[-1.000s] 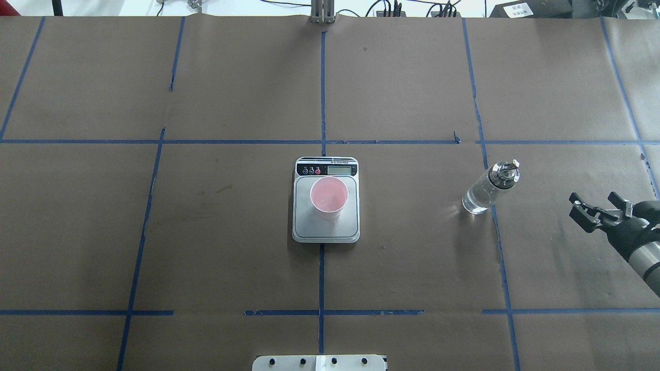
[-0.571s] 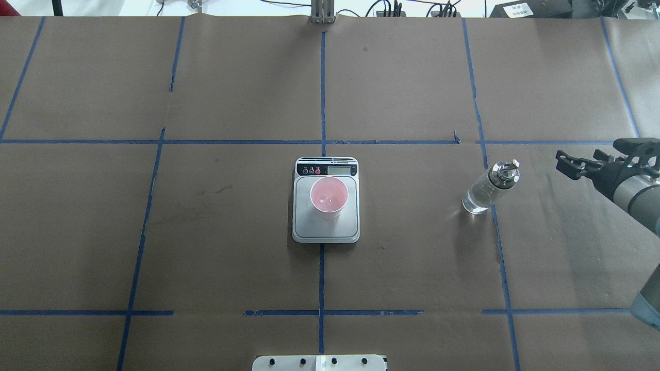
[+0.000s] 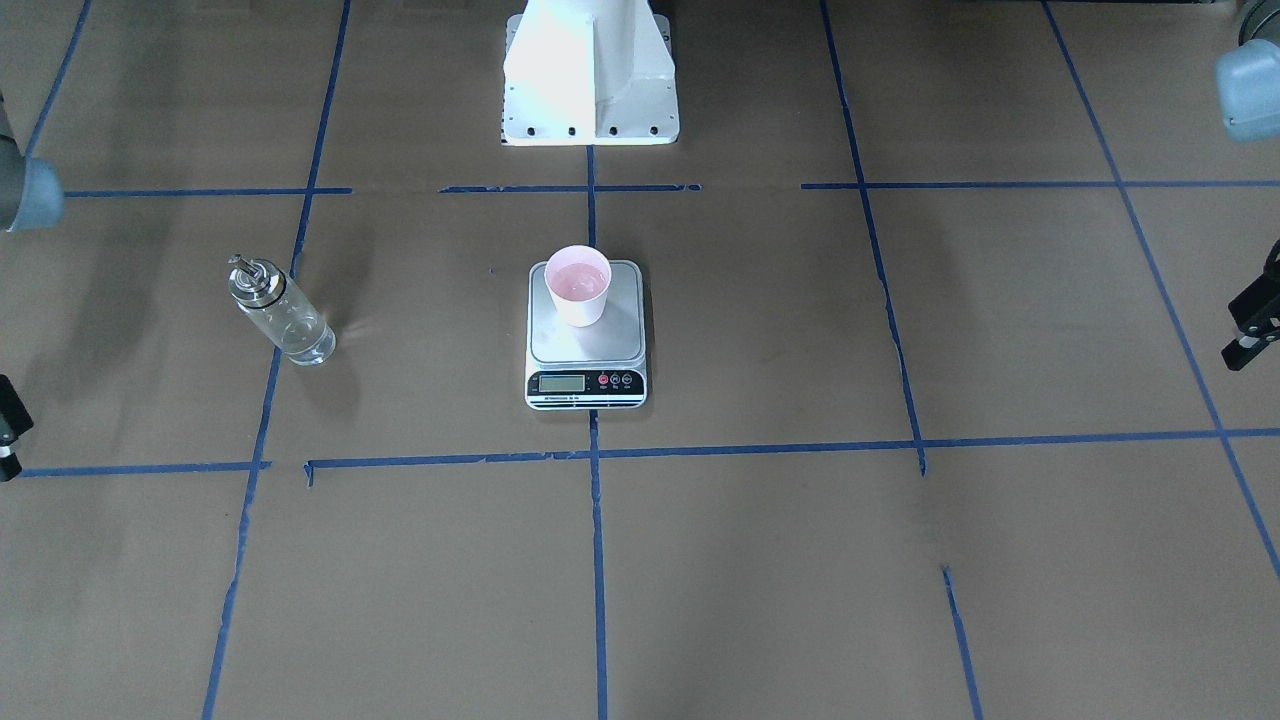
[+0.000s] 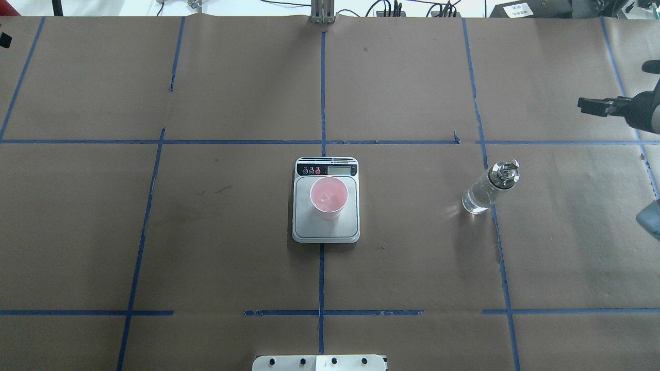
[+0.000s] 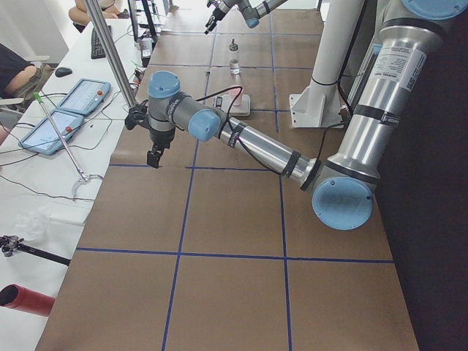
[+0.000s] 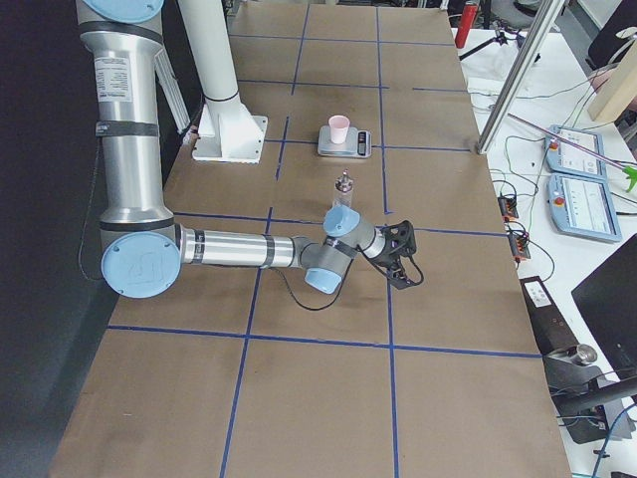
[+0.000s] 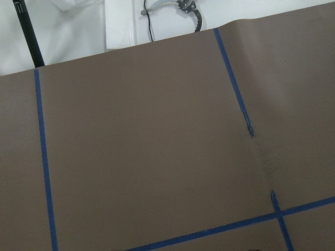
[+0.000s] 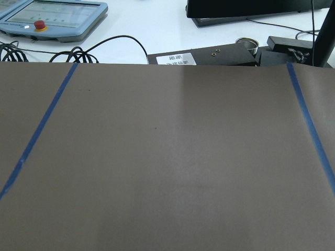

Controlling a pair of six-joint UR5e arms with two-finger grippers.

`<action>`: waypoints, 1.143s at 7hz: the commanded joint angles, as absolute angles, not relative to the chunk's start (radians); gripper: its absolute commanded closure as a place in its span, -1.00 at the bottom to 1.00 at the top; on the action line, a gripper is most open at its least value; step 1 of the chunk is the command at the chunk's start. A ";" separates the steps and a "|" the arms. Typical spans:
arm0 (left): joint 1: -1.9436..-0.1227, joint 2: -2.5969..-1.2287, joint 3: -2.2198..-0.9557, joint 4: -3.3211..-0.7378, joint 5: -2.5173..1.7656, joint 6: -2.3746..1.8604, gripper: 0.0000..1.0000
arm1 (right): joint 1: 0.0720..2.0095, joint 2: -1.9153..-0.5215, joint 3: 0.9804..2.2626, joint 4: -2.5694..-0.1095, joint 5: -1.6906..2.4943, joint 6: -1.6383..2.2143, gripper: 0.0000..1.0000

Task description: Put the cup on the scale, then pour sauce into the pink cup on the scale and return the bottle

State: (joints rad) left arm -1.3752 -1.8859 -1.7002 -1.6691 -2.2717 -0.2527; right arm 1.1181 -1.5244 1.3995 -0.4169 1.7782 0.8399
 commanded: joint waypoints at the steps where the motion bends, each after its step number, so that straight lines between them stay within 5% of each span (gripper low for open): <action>1: -1.376 -1.893 -1.597 -1.671 -2.272 -0.125 -1.00 | 1.335 -1.508 1.408 -0.515 2.066 0.716 -1.00; 5: -1.422 -1.814 -1.565 -1.661 -2.295 -0.075 -1.00 | 1.539 -1.604 1.445 -0.847 2.402 0.260 -1.00; 8: -1.425 -1.804 -1.562 -1.618 -2.333 -0.078 -1.00 | 1.516 -1.595 1.692 -1.395 2.350 0.198 -1.00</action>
State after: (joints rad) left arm -1.4215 -1.8067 -1.5630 -1.6296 -2.3268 -0.0792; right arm 1.5306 -1.6014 1.5663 -1.1457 2.3816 0.2345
